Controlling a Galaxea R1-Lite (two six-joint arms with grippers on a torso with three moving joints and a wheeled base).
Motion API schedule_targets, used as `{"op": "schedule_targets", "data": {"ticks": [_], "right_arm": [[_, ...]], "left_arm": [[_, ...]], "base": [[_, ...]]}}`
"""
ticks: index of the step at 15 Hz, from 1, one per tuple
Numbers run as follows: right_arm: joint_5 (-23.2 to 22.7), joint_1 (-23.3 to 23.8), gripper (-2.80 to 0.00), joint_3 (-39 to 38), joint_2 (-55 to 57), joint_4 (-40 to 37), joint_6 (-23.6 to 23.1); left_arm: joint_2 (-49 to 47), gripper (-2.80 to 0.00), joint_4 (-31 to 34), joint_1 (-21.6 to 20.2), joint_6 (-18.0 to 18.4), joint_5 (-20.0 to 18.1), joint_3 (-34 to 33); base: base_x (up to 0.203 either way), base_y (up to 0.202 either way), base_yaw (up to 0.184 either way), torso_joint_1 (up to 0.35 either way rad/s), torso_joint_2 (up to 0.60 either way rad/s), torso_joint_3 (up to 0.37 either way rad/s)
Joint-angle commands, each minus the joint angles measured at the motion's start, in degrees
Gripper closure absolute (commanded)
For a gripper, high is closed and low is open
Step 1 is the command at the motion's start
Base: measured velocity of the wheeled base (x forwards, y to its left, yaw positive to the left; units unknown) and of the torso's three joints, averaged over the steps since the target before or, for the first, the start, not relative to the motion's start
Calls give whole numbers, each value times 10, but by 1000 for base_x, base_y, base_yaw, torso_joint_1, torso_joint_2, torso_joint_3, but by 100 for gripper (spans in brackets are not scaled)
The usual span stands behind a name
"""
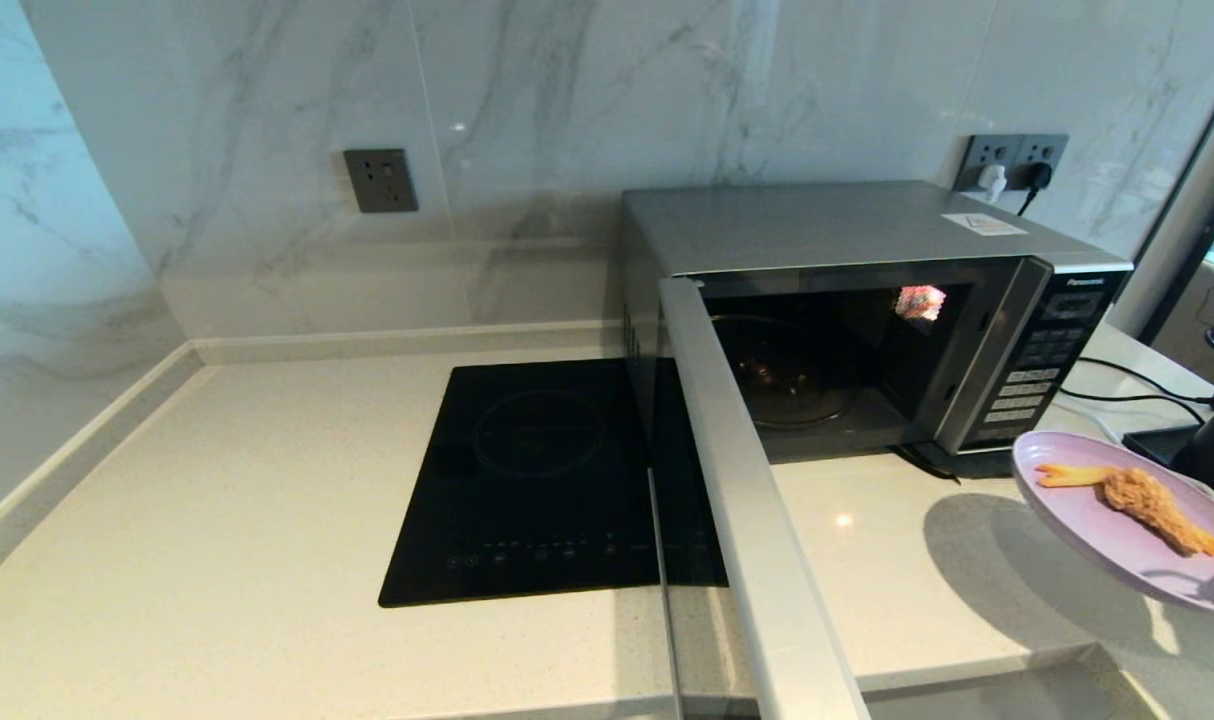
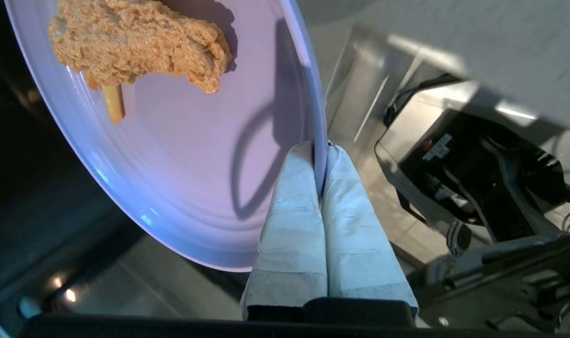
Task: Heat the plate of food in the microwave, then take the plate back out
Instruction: Put the plate in the microwave oven
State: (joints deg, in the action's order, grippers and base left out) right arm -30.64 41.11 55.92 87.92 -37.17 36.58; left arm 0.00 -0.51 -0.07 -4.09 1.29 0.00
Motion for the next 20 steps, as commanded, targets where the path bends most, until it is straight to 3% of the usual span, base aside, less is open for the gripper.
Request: {"op": "schedule_targets", "data": {"ticks": [1,7,12,16,20], "right_arm": [[-6,-45,0,0,-47,-9,-1],[-4,-225,0,31,-57,-33,15],[32,-324,0,76,4,-31,36],[131,-379,0,124,68,31,68],[152,-390,0,189,119,42,97]], "left_arm": [[-1,0,0,0,0,0,0],[-1,0,0,0,0,0,0],[-1,0,0,0,0,0,0],[-1,0,0,0,0,0,0],[-1,0,0,0,0,0,0]], "base": [[0,0,0,0,0,0],[0,0,0,0,0,0],[0,0,0,0,0,0],[0,0,0,0,0,0],[0,0,0,0,0,0]]}}
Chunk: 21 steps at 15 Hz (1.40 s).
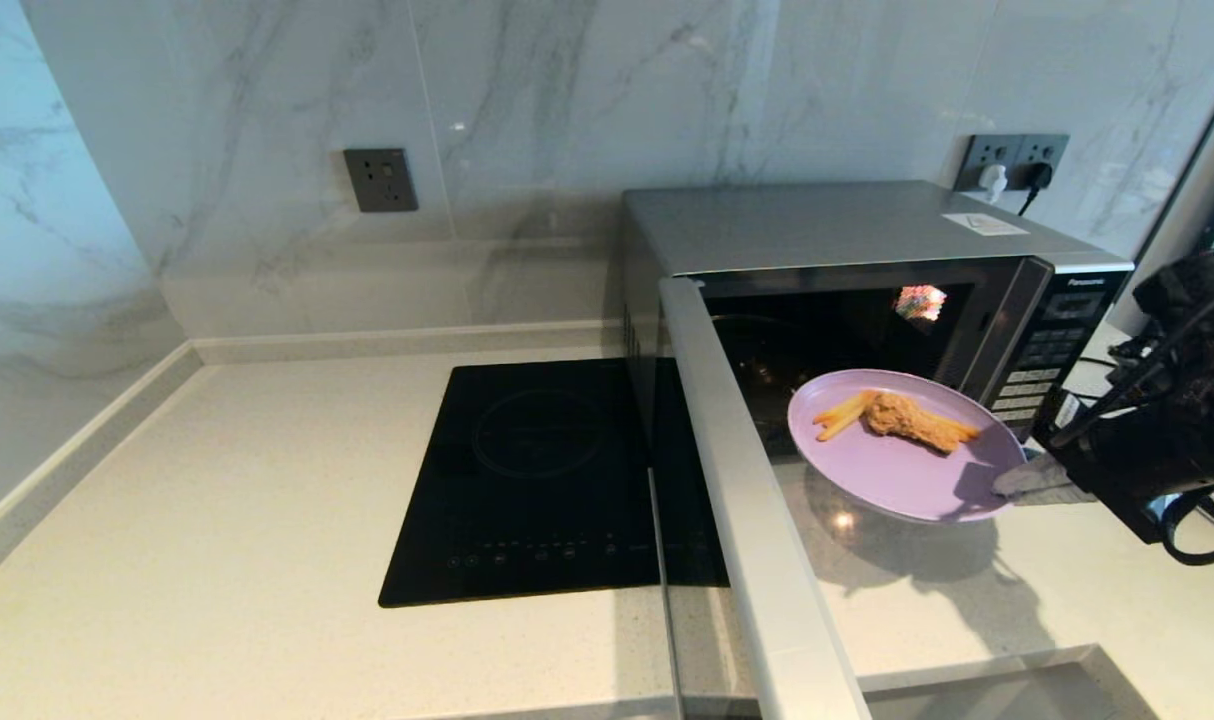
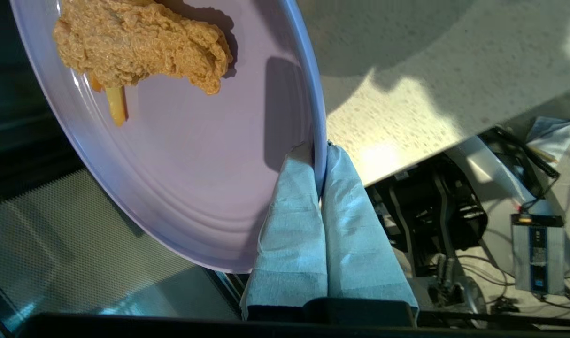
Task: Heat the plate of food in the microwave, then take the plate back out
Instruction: Put the plate in the microwave oven
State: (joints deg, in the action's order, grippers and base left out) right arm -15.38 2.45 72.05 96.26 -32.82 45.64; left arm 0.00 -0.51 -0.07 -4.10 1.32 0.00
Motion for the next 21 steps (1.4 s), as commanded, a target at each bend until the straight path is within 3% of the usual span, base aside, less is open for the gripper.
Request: {"op": "schedule_targets", "data": {"ticks": [1,12,21], "right_arm": [[0,-5,0,42,48,-1,9],[0,-48,0,229,208,-1,52],[2,-52,0,351,305,-5,74]], "left_arm": [[-1,0,0,0,0,0,0],[-1,0,0,0,0,0,0],[-1,0,0,0,0,0,0]], "base": [[0,0,0,0,0,0],[0,0,0,0,0,0],[0,0,0,0,0,0]]}}
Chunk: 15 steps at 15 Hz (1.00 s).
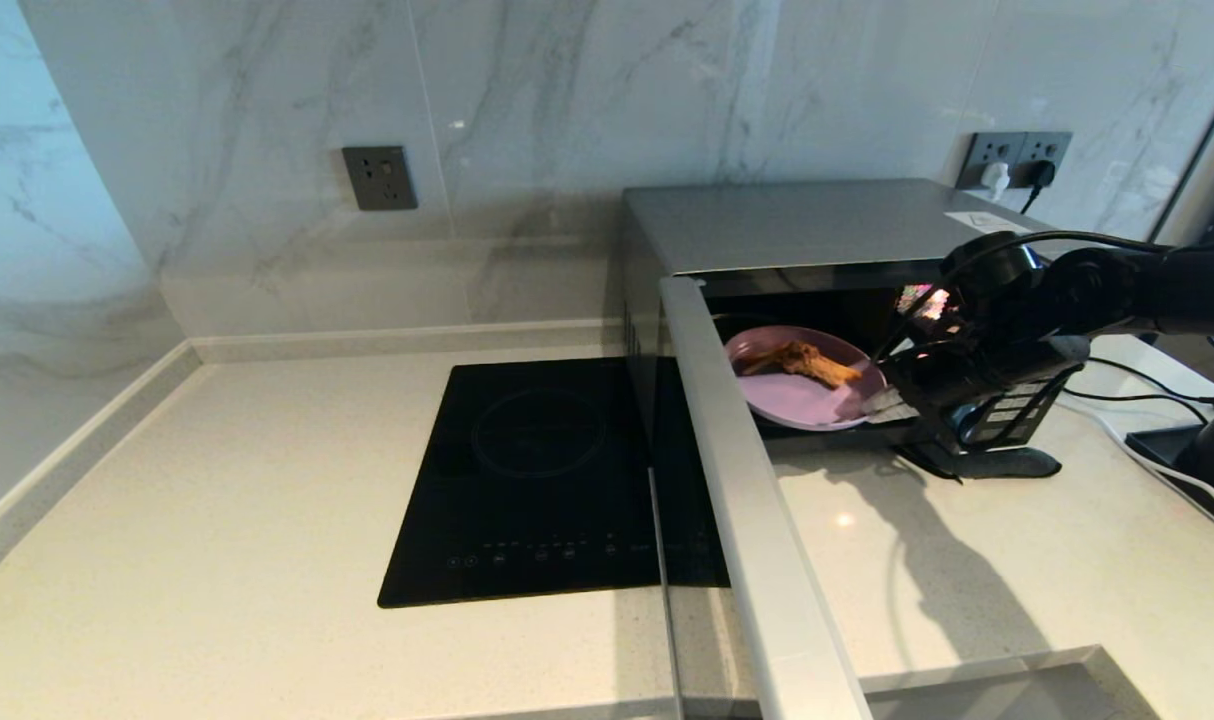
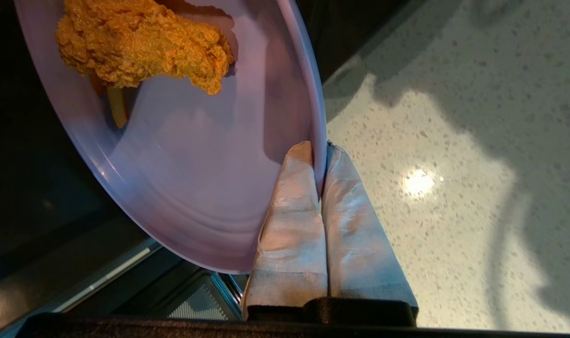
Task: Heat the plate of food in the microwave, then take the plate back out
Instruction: Put the plate in the microwave oven
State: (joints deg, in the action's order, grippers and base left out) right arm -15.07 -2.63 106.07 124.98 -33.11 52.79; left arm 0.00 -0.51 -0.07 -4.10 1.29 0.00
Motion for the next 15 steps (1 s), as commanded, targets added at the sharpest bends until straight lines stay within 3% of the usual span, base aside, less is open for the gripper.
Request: {"op": "schedule_targets", "data": {"ticks": [1,15], "right_arm": [[3,-1,0,16,24,-2,3],[32,-1,0,69,59,-29,2]], "left_arm": [[-1,0,0,0,0,0,0],[-1,0,0,0,0,0,0]], "base": [[0,0,0,0,0,0],[0,0,0,0,0,0]]}}
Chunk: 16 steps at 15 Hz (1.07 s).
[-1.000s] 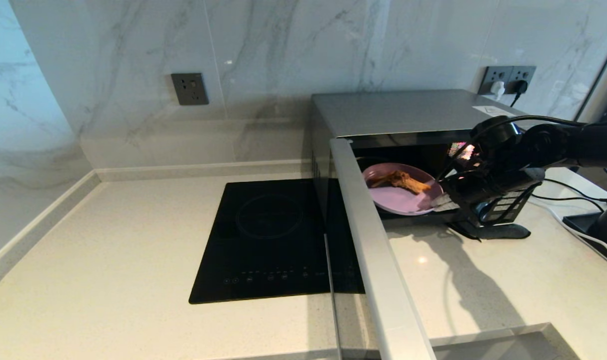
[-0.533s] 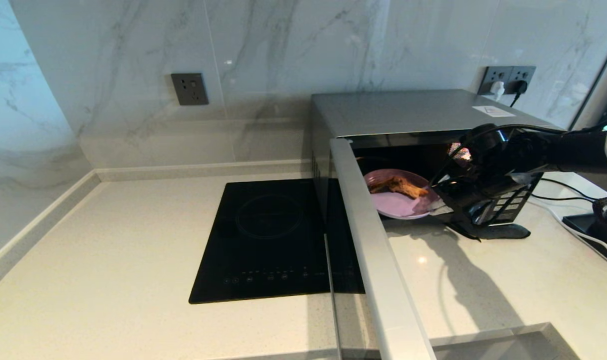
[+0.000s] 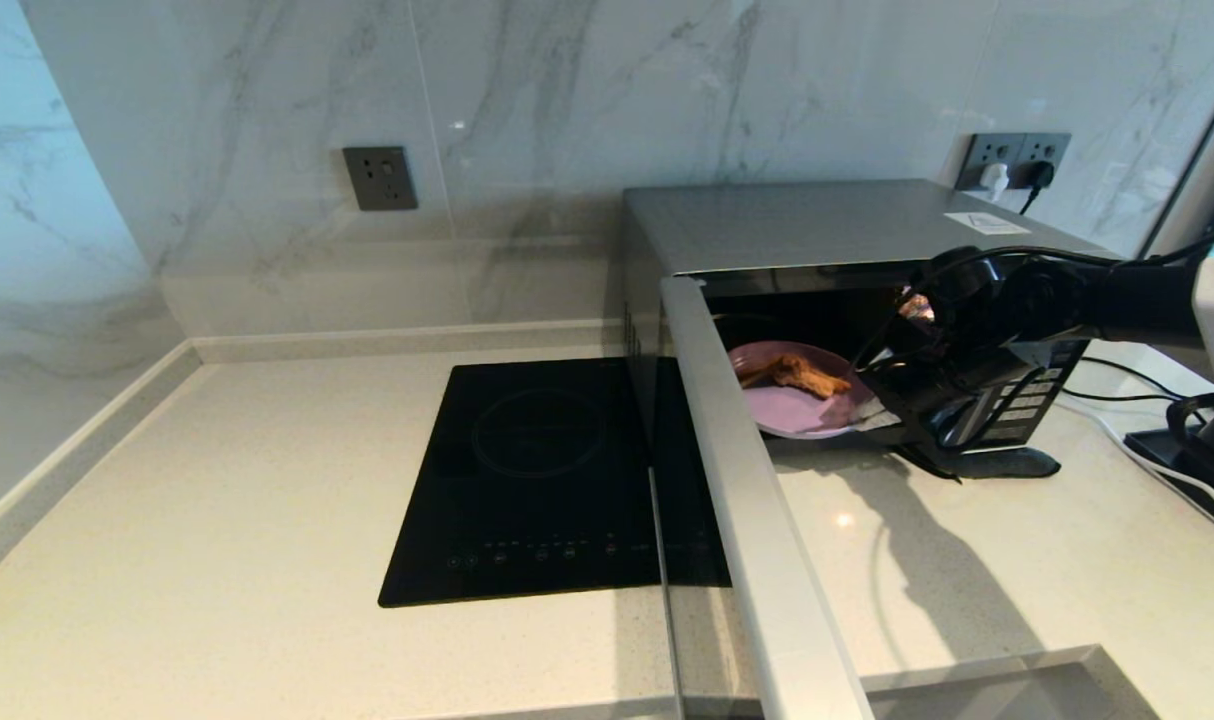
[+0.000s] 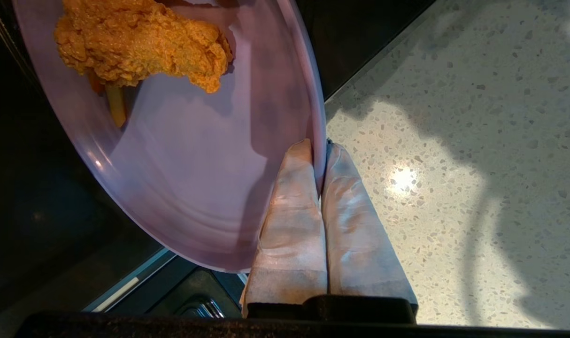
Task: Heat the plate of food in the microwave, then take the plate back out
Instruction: Put the plate in the microwave oven, then close the microwave oven
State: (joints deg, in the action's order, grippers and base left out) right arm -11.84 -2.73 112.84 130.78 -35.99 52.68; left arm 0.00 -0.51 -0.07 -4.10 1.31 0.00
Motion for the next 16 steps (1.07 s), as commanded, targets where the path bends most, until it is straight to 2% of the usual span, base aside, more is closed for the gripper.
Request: {"op": "schedule_targets", "data": {"ticks": [1,2,10,13,16], "right_arm": [[0,0,0,1,1,0,2],[2,0,-280,2,1,0,2],[3,8,-280,-3,-28,-2,6],[2,11,-280,-7,-82,-44,12],[0,11,-280,-62,-179,-69,14]], "left_arm": [[-1,0,0,0,0,0,0],[-1,0,0,0,0,0,0],[-1,0,0,0,0,0,0],[-1,0,0,0,0,0,0],[-1,0,0,0,0,0,0]], "base": [[0,0,0,0,0,0],[0,0,0,0,0,0],[0,0,0,0,0,0],[0,0,0,0,0,0],[0,0,0,0,0,0]]}}
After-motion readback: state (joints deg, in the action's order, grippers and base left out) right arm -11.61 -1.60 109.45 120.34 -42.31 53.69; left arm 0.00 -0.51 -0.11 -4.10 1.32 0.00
